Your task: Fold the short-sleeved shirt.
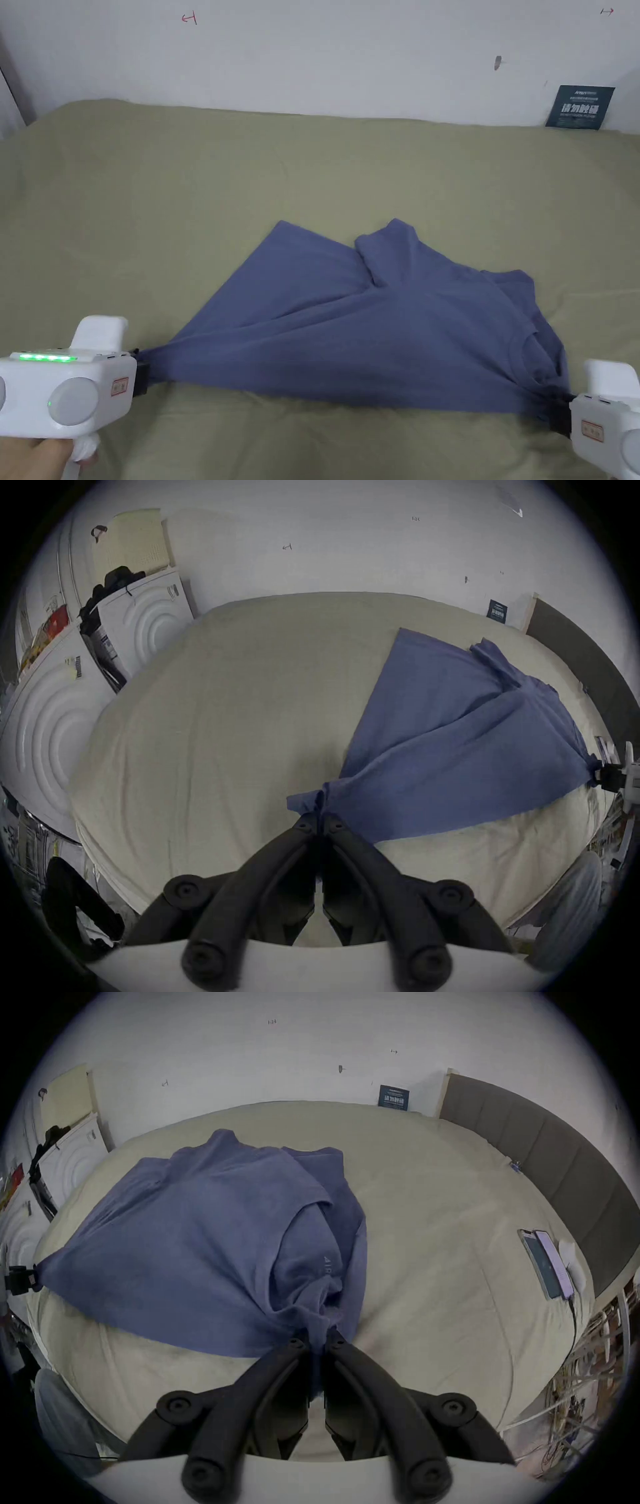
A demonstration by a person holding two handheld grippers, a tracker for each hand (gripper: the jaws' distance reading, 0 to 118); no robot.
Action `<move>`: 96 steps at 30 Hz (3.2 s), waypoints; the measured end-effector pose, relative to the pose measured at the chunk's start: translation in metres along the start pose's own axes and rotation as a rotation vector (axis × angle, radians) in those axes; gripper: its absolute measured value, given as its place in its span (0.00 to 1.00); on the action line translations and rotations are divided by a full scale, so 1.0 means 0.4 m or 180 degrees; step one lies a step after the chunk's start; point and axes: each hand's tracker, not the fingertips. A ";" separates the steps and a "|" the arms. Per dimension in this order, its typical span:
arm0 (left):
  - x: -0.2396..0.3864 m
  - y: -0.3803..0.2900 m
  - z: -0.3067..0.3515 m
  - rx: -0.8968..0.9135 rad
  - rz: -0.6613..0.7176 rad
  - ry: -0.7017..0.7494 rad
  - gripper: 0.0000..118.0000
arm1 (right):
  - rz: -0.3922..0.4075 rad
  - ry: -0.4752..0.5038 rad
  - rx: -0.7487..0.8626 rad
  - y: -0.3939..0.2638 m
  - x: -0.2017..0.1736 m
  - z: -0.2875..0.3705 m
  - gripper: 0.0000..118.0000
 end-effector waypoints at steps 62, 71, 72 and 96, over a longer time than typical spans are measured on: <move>-0.030 0.020 -0.136 -0.0187 0.0212 -0.0296 0.03 | 0.0890 0.0330 -0.0159 0.650 -0.186 -0.466 0.00; -0.036 0.019 -0.159 -0.0218 0.0192 -0.0313 0.03 | 0.1047 0.0127 -0.0634 0.638 -0.237 -0.576 0.96; -0.036 0.021 -0.161 -0.0219 0.0186 -0.0315 0.03 | 0.1062 0.0172 -0.0703 0.630 -0.236 -0.585 0.97; 0.013 0.269 0.163 0.0594 0.0096 -0.0374 0.03 | 0.0595 0.0367 0.1062 0.657 -0.089 0.208 0.00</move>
